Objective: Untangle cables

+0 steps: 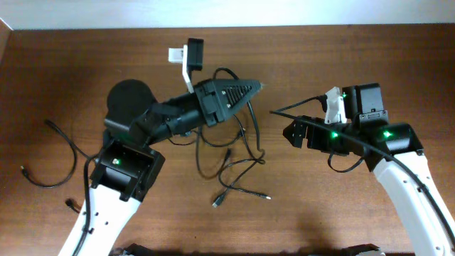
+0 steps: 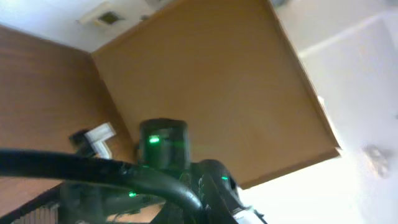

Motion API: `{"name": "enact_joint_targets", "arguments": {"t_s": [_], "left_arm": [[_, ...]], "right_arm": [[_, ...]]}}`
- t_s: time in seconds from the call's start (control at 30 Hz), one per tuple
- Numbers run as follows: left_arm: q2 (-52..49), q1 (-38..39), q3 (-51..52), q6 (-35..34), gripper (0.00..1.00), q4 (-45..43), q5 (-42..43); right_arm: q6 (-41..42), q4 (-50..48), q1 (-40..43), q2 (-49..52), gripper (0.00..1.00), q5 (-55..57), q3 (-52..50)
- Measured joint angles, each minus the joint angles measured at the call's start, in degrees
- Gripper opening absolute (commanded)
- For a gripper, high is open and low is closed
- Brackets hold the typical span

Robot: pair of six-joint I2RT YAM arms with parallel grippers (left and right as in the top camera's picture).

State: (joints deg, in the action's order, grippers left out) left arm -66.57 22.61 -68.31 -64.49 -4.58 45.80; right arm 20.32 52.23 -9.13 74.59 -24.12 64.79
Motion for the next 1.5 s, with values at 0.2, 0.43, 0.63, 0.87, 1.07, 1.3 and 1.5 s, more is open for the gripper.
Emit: {"name": "enact_joint_targets", "arguments": {"t_s": [0.2, 0.43, 0.63, 0.87, 1.07, 1.3, 1.5], "left_arm": [[0.13, 0.26, 0.66, -12.9, 0.0, -40.22, 2.47], [0.22, -5.03, 0.61, -16.85, 0.0, -42.82, -3.8], [0.28, -18.18, 0.44, -17.05, 0.0, -34.73, -0.42], [0.13, -22.64, 0.44, -16.13, 0.0, -32.83, 3.39], [0.13, -22.8, 0.44, -14.84, 0.0, -32.68, 2.43], [0.13, -24.57, 0.42, -9.84, 0.0, -29.03, 2.69], [0.13, -28.44, 0.42, -8.81, 0.0, -29.05, 14.71]], "right_arm": [[-1.33, 0.0, 0.0, -0.11, 0.98, 0.26, -0.04], [-32.33, 5.31, 0.0, -0.11, 0.99, -2.08, -0.07], [-57.66, 2.03, 0.0, 9.25, 0.99, -16.87, -1.92], [-69.88, -2.38, 0.0, 25.11, 1.0, -31.06, -2.03], [-75.89, -6.75, -8.02, 26.43, 0.48, -33.31, -2.14], [-63.87, -8.13, -7.19, 26.43, 0.04, -22.82, -2.19], [-39.8, -2.91, 13.9, 18.23, 0.04, -20.09, -0.48]]}}
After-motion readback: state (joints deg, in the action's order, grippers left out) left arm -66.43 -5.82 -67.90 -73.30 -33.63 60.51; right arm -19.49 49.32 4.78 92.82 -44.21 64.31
